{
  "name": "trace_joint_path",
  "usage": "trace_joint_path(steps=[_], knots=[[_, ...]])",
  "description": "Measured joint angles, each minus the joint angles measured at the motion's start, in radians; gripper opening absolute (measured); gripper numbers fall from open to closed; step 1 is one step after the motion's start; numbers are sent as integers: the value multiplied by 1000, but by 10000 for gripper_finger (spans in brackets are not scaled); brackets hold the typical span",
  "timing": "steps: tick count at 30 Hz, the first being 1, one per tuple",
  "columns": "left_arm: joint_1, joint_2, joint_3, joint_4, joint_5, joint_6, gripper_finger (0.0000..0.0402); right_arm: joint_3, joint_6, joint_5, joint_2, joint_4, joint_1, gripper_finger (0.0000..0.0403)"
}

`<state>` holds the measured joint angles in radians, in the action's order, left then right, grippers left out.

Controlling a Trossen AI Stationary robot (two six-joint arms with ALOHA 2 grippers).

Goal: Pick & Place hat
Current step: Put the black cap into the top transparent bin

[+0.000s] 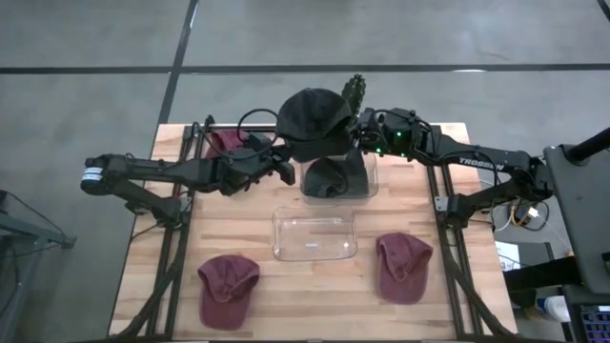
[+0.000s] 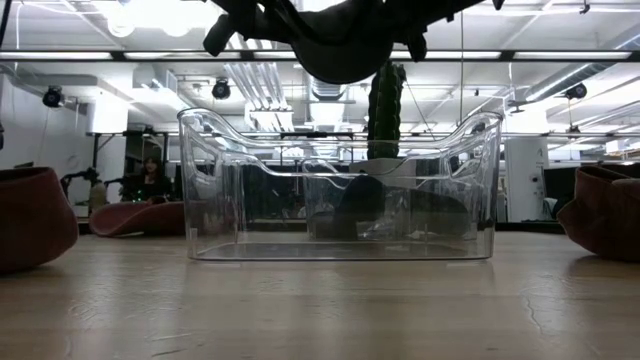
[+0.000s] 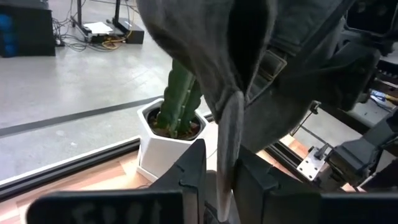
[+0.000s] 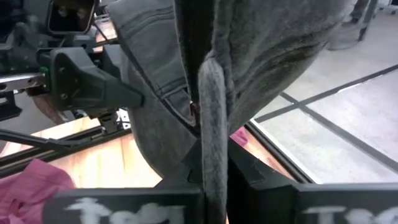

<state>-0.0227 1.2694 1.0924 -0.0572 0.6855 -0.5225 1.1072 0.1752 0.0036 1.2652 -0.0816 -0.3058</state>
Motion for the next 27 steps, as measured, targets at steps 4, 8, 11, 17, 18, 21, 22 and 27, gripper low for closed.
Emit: trace_joint_path(steps=[4,8,11,17,18,21,22,27], knots=[[0,-4,0,-15,-16,38,60,0,0,-3,-12,-36,0,11],[0,-41,0,-87,-78,43,61,1,-2,5,-35,-121,-3,10],[0,-74,0,-145,-108,21,62,0,-5,27,-60,-205,-8,10],[7,-141,0,-344,-188,4,62,0,-117,-27,-96,-344,-11,10],[7,-150,0,-388,-194,2,62,0,-155,-35,-100,-373,-12,9],[6,-168,0,-512,-197,-13,62,0,-280,-39,-106,-450,-13,9],[6,-173,0,-549,-198,-21,62,0,-327,-39,-106,-473,-13,9],[6,-186,-1,-678,-198,-34,62,20,-535,-38,-95,-533,-15,9]])
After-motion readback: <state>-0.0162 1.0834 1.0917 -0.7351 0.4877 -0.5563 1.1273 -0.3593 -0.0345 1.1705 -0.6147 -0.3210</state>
